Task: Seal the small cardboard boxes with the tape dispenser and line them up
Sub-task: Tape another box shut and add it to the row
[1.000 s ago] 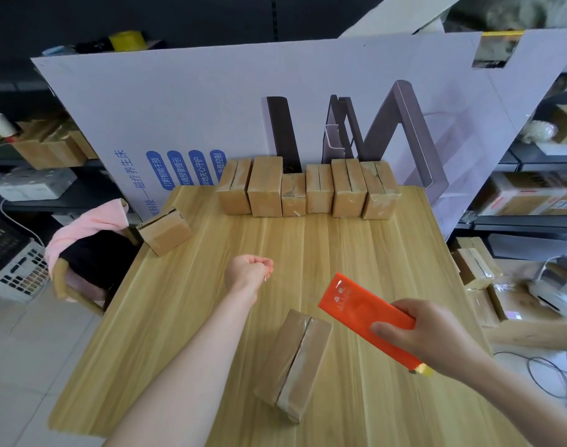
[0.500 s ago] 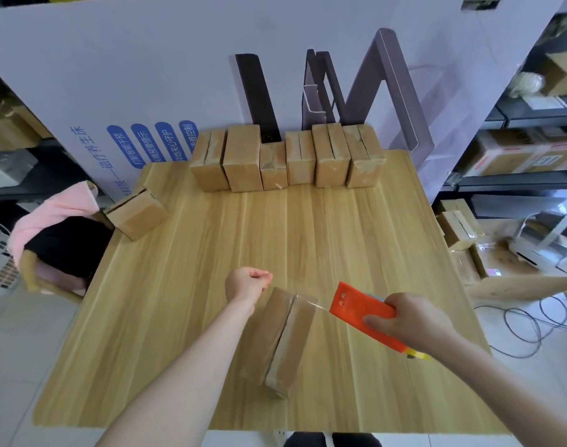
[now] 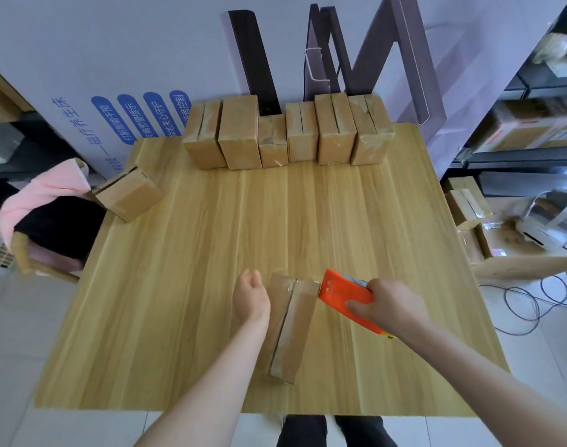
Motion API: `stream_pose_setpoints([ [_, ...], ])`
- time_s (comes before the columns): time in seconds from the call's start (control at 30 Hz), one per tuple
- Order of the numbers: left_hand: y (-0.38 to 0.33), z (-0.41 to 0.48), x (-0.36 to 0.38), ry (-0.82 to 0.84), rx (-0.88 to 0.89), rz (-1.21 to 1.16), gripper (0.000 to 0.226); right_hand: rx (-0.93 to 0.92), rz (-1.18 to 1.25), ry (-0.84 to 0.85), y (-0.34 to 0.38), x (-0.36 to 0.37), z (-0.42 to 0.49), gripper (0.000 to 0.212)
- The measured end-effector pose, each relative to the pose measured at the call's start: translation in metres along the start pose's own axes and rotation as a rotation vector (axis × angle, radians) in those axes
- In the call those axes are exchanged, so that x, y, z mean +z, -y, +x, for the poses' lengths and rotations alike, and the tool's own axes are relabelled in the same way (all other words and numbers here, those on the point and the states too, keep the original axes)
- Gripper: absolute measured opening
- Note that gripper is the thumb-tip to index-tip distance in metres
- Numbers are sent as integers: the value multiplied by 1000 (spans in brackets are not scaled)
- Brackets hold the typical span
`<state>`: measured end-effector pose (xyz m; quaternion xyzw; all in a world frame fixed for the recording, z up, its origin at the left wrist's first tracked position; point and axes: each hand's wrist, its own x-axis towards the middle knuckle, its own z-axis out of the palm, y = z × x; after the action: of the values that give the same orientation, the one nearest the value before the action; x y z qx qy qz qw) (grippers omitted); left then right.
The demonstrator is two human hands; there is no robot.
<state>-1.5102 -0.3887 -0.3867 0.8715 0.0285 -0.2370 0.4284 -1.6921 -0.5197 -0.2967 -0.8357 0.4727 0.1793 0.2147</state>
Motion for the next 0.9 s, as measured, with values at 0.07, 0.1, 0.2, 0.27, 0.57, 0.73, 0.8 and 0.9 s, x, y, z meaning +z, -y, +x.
stream_pose_setpoints([
  [0.07,4,-14,-2,-14,104,-105,37,-9,-18,-10,3,-2,1,38],
  [0.1,7,-19,-2,48,135,-118,37,-17,-26,-14,6,-4,2,35],
  [0.2,15,-25,3,222,173,-96,42,-55,-77,-21,19,-16,0,31],
  [0.27,18,-21,4,237,193,-94,38,-74,-123,-31,28,-22,-1,41],
  [0.57,19,-18,9,235,271,-99,17,-174,-298,-203,54,-14,9,29],
  [0.73,23,-19,14,215,283,-135,14,-148,-419,-246,64,-4,10,34],
  [0.8,23,-21,16,191,281,-154,13,-166,-424,-241,68,-4,12,35],
  [0.9,23,-24,19,172,272,-168,12,-181,-406,-223,70,-7,12,20],
])
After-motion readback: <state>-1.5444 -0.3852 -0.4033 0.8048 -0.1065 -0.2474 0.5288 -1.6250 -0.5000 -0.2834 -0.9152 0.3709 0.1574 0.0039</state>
